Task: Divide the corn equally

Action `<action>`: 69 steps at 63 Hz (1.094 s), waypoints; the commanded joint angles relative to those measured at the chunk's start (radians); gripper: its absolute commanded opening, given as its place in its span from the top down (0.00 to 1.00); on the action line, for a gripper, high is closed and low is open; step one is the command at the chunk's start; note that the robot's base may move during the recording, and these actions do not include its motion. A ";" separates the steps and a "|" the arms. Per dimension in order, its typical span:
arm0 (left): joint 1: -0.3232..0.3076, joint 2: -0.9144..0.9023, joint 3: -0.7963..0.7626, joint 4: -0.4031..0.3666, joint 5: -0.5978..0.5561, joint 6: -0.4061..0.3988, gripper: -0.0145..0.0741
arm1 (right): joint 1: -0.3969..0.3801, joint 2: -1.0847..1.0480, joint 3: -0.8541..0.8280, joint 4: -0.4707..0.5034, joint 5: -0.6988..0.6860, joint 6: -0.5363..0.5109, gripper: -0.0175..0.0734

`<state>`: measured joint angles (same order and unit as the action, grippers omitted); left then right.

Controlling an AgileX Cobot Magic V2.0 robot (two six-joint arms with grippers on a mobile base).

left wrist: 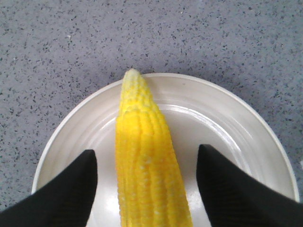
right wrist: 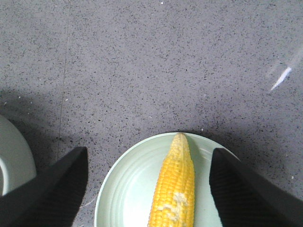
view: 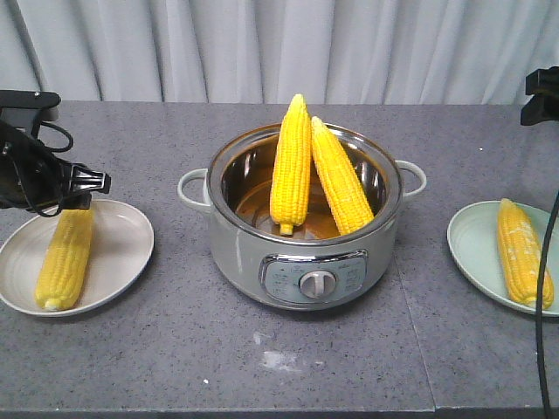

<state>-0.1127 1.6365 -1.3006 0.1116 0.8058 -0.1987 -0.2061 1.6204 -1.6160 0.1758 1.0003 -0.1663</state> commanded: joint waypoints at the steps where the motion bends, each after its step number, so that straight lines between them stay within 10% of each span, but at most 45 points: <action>1: 0.001 -0.039 -0.022 -0.003 -0.023 0.000 0.33 | -0.004 -0.043 -0.031 0.015 -0.051 -0.015 0.23; 48: 0.001 -0.058 -0.025 -0.007 0.005 -0.002 0.33 | -0.004 -0.044 -0.031 0.135 -0.071 -0.137 0.23; 69: 0.001 -0.133 -0.215 -0.007 0.052 -0.001 0.33 | -0.003 -0.044 -0.031 0.352 -0.100 -0.267 0.23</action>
<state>-0.1127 1.5726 -1.4384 0.1086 0.8793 -0.1977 -0.2061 1.6204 -1.6160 0.4264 0.9581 -0.3813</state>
